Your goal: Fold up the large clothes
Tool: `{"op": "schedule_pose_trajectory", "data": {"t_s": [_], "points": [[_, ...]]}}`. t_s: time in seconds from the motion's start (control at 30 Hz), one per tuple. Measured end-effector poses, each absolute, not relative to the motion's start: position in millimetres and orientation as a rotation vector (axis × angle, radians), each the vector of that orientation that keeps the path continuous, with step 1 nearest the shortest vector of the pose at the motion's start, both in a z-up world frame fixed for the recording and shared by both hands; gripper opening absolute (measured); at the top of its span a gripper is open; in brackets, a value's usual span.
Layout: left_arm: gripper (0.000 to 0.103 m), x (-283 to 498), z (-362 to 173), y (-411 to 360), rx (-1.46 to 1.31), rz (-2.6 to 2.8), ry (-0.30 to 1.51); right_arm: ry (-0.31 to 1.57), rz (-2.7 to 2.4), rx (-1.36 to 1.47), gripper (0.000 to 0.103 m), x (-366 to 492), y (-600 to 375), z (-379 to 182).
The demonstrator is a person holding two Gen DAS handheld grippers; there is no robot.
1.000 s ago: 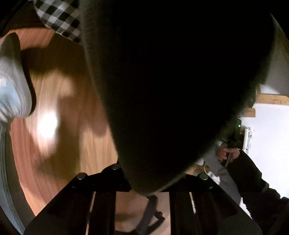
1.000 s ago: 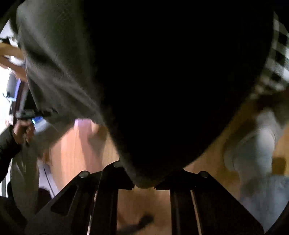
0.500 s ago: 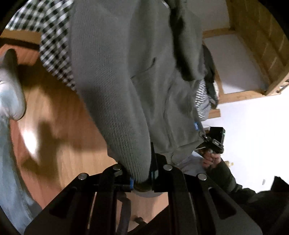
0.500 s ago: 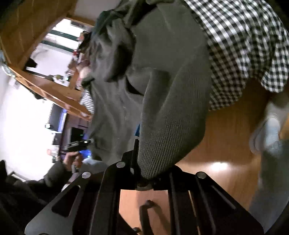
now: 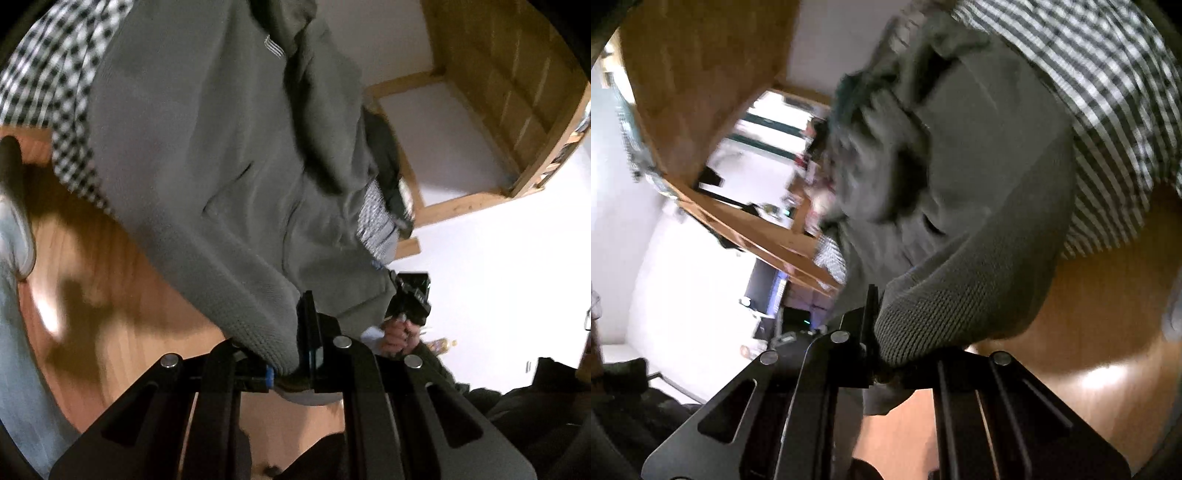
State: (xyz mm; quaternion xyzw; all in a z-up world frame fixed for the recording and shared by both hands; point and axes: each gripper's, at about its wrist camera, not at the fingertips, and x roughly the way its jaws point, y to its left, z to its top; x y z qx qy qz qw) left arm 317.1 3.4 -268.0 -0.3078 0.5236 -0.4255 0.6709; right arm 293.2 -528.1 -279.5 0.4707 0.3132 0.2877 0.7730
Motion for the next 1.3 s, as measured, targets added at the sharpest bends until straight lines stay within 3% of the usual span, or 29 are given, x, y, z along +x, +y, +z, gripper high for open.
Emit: {"op": "schedule_pose_trajectory", "data": {"t_s": [0.37,0.87,1.1,1.3], "points": [[0.011,379,-187,10,-0.715,-1.002,0.934,0.453,0.68,1.03,0.008,333,-588,-213],[0.011,500,-113,10,-0.741,-0.904,0.781,0.391,0.698,0.942,0.008,478,-621,-124],[0.011,575,-106,7,-0.795,-0.839,0.793,0.49,0.622,0.98,0.009,575,-631,-114],[0.011,645,-128,1,-0.843,-0.744,0.895,0.691,0.449,1.053,0.009,667,-637,-131]]}}
